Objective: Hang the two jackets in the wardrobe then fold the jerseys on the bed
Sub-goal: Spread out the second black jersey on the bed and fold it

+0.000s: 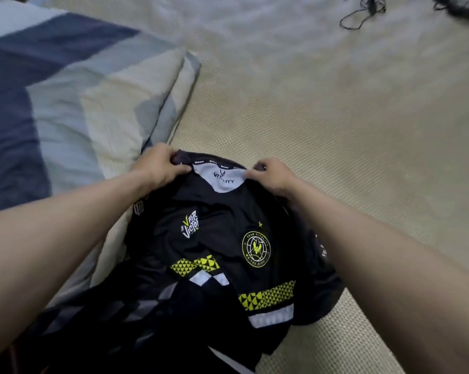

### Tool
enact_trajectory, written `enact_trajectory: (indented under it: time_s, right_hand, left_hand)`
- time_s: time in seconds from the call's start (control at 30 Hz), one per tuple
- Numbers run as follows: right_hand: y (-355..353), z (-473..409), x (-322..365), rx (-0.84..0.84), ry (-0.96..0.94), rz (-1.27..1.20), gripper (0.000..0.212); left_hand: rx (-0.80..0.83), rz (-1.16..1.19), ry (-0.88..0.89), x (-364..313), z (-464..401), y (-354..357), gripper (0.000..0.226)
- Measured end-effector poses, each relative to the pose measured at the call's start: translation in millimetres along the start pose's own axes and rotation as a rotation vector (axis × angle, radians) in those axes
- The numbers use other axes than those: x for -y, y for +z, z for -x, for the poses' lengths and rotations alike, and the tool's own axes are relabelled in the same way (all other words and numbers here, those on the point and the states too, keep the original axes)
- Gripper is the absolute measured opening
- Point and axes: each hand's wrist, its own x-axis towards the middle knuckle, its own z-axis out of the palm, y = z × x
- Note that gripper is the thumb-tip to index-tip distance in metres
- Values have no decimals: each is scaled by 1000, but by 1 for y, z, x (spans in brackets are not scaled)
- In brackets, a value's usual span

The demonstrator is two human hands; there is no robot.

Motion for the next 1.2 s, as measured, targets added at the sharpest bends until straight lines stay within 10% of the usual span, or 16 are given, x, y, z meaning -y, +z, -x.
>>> enact_trajectory:
  time_s: [0.37,0.63,0.8,1.0,1.2]
  right_hand:
    - [-229,206,71,-78,-68,-144,16]
    - [-384,422,129,-268,-261,-323,39]
    - [-435,517,156,-489,-426,-347,8]
    - [-460,620,173,-598,-552,-372,74]
    - [-452,703,154,-730,-559,-427,83]
  left_hand:
    - [-82,390,363,-167,123,-180,7]
    - [-117,185,734,-316,287,-330,28]
    - [-296,141,875,-378,366,-393,12]
    - [-278,386,981,-420,446,-424,12]
    - [-239,388,1035,-424,509,-409,19]
